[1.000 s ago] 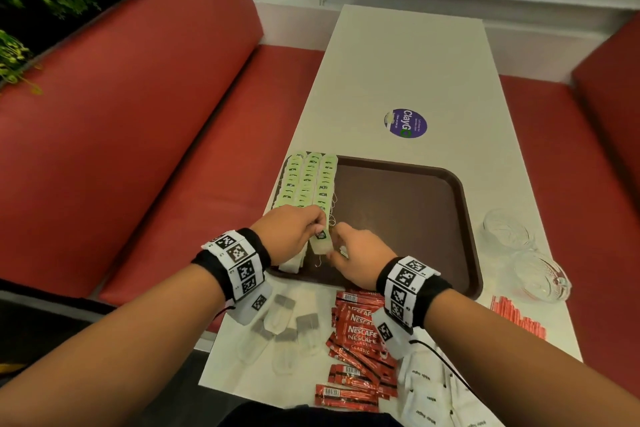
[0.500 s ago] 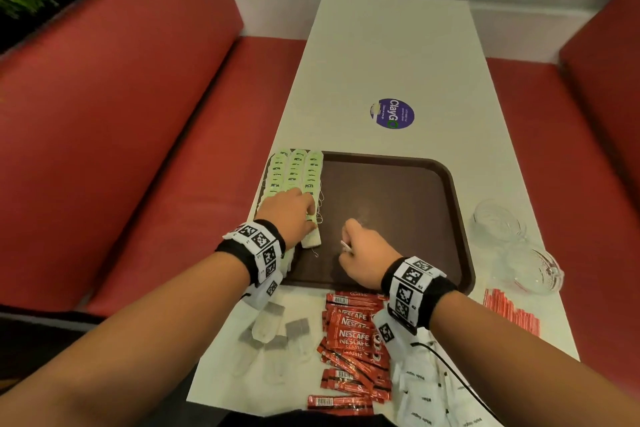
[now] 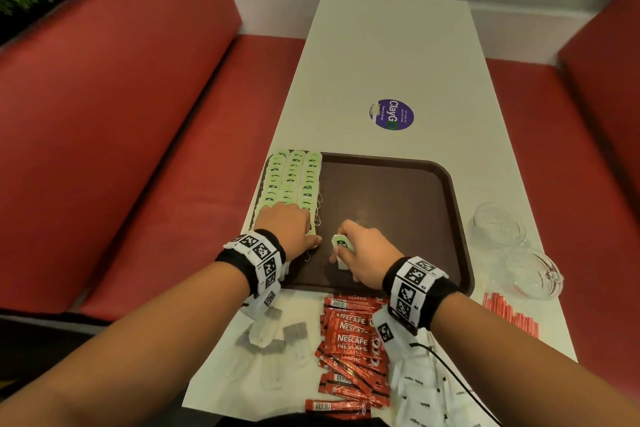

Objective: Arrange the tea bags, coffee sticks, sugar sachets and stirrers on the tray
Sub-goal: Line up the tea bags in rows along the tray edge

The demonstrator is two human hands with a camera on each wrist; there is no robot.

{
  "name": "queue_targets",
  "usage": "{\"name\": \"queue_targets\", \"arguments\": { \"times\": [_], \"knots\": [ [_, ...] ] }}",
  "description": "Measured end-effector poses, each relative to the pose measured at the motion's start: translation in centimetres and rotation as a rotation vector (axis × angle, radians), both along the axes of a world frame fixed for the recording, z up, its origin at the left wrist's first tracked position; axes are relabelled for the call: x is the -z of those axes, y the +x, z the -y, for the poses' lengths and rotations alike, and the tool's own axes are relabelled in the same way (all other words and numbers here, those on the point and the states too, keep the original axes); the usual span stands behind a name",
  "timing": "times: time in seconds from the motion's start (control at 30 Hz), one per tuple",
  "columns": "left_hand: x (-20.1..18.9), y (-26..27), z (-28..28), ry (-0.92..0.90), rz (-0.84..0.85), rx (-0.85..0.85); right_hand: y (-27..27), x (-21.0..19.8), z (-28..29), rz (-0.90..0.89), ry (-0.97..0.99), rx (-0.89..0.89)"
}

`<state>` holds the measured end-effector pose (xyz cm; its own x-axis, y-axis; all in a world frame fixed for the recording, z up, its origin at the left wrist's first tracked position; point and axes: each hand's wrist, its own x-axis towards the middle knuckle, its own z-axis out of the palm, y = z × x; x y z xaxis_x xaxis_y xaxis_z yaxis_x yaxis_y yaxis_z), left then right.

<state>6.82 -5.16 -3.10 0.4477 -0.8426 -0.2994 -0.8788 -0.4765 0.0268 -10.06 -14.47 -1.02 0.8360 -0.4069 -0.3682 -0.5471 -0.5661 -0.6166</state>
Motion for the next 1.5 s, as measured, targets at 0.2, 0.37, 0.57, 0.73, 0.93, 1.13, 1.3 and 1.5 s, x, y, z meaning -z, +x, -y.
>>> {"name": "queue_targets", "arguments": {
  "times": [0.2, 0.37, 0.57, 0.73, 0.93, 1.13, 1.3, 1.5],
  "knots": [
    [-0.2, -0.1, 0.8, 0.043, 0.027, -0.021, 0.2, 0.6, 0.1, 0.006, -0.043, 0.013],
    [-2.1, -0.2, 0.1, -0.269, -0.25, 0.028, 0.5, 0.7, 0.3, 0.018, -0.032, 0.026],
    [-3.3, -0.8, -1.0, -0.366, -0.469, 0.253, 1.0, -0.1, 0.3, 0.12, -0.042, 0.043],
    [-3.4, -0.5, -1.3, -0.445, -0.483, 0.173, 1.0, -0.2, 0.1, 0.081, -0.044, 0.05],
    [-3.4, 0.3, -1.7, -0.293, -0.445, 0.077, 0.0, 0.7, 0.5, -0.041, -0.05, -0.021],
    [-2.4, 1.6, -1.5, 0.061, -0.334, 0.099, -1.6, 1.1, 0.2, -0.278, -0.062, -0.184],
    [-1.5, 1.7, -0.3, 0.011, -0.226, 0.032, -2.0, 1.1, -0.2, -0.294, -0.097, -0.223],
    [-1.4, -0.7, 0.3, 0.078, -0.057, -0.121, -2.2, 1.0, -0.5, -0.291, -0.121, -0.222]
  ]
}}
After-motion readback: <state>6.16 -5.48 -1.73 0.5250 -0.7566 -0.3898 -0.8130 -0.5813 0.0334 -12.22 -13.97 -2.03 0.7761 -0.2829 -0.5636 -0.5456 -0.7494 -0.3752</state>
